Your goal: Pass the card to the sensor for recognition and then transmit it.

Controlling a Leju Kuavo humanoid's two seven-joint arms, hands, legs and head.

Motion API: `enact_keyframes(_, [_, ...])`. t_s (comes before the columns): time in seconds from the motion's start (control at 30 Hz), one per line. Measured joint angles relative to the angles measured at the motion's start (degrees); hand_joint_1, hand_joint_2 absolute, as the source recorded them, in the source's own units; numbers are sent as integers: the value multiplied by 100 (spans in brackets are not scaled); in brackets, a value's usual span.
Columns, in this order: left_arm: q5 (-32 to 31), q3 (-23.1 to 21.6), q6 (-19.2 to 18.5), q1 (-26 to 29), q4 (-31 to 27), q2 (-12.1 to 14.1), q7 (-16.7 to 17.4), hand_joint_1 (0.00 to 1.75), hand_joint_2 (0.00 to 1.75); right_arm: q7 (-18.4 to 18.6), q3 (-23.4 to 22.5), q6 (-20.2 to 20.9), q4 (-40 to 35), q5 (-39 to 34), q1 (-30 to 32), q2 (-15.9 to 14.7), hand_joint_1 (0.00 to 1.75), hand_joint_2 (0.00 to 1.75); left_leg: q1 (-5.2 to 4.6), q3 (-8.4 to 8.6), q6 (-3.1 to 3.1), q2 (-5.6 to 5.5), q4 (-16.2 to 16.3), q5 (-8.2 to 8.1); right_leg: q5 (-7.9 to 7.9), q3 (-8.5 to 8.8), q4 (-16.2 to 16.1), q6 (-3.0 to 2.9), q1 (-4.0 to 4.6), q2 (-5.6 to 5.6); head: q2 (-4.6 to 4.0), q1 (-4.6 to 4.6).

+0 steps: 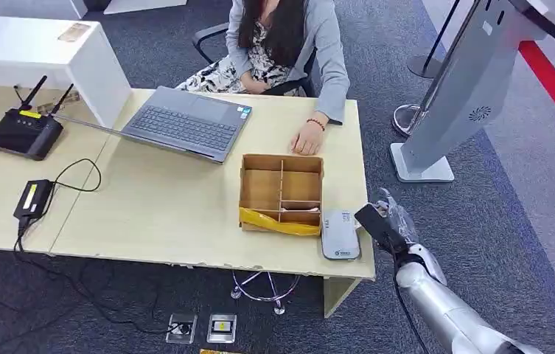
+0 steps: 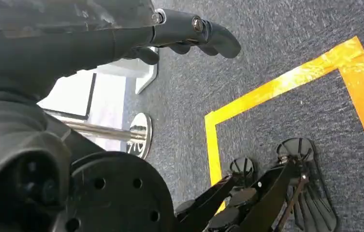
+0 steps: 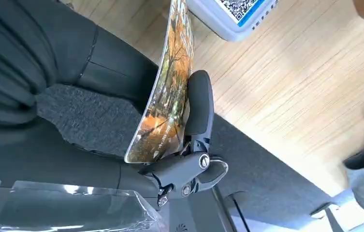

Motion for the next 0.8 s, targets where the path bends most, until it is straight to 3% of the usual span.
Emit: enact_keyframes(0.8, [-118, 98, 0, -35, 0, -46, 57, 0, 0, 153, 13, 35, -575, 135, 79, 33, 175, 175, 0, 1, 0, 0, 0, 0, 0, 0, 0, 0, 0, 2, -2, -2])
